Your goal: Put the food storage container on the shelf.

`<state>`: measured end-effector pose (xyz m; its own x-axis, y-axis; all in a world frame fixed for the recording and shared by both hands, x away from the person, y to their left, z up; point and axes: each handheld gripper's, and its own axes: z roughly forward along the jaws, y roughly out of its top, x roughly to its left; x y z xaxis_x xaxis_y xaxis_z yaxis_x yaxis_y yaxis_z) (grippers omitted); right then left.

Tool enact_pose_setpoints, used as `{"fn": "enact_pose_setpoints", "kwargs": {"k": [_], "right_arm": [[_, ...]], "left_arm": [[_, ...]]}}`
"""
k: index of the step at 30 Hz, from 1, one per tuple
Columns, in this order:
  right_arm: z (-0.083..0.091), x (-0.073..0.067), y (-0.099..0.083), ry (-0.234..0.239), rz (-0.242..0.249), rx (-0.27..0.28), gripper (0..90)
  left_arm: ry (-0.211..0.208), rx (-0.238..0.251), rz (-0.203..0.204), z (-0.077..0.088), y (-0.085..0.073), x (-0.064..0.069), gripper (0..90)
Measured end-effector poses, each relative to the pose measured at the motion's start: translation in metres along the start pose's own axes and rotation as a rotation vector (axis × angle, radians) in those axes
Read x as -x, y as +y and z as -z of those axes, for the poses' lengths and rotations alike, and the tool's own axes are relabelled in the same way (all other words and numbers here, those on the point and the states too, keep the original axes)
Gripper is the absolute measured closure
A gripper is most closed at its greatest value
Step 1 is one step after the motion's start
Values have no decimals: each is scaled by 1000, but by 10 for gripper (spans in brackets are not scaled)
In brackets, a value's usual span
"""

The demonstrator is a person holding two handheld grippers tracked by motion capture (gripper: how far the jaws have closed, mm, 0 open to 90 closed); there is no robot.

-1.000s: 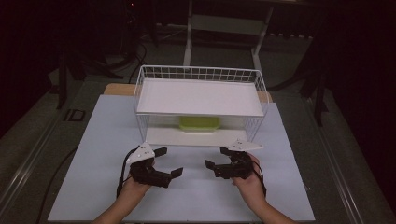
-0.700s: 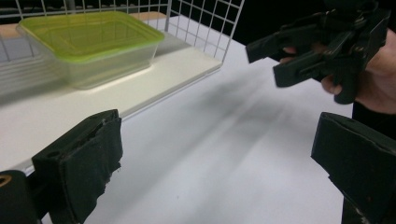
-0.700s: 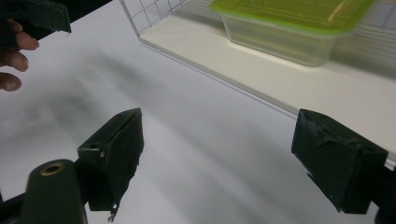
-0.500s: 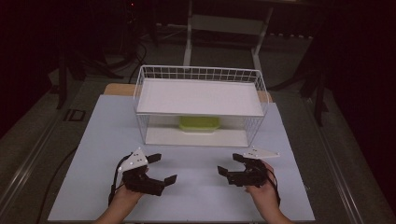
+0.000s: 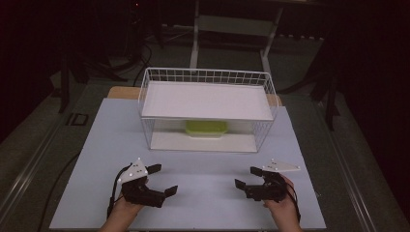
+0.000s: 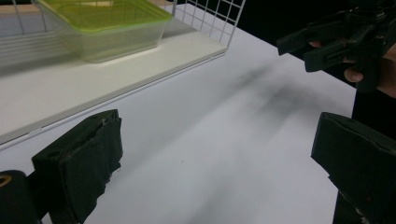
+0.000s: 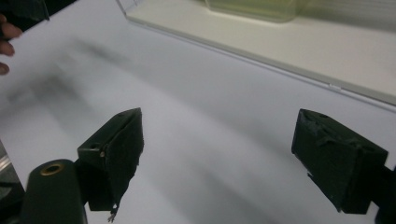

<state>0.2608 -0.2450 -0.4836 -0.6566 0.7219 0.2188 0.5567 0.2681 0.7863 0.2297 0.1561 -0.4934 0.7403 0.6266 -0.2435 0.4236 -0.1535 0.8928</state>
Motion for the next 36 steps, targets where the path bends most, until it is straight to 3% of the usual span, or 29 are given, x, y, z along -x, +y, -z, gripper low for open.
{"fn": "enact_pose_setpoints", "kwargs": {"k": [15,17,18,23,29,36], "right_arm": [[-9,5,-10,6,79,-8,167],[-13,6,-10,22,134,-4,166],[-13,6,-11,24,138,-8,166],[-14,6,-12,64,125,-10,166],[-13,9,-12,65,123,-4,166],[-13,12,-12,71,101,-5,166]], "left_arm": [[11,0,-19,0,-6,-5,25],[6,7,-30,1,-4,-5,25],[9,16,-39,2,-3,-5,25],[9,22,-35,3,-5,-6,25],[-1,5,-39,0,-8,-7,25],[-25,-18,-16,-4,-14,-8,25]]}}
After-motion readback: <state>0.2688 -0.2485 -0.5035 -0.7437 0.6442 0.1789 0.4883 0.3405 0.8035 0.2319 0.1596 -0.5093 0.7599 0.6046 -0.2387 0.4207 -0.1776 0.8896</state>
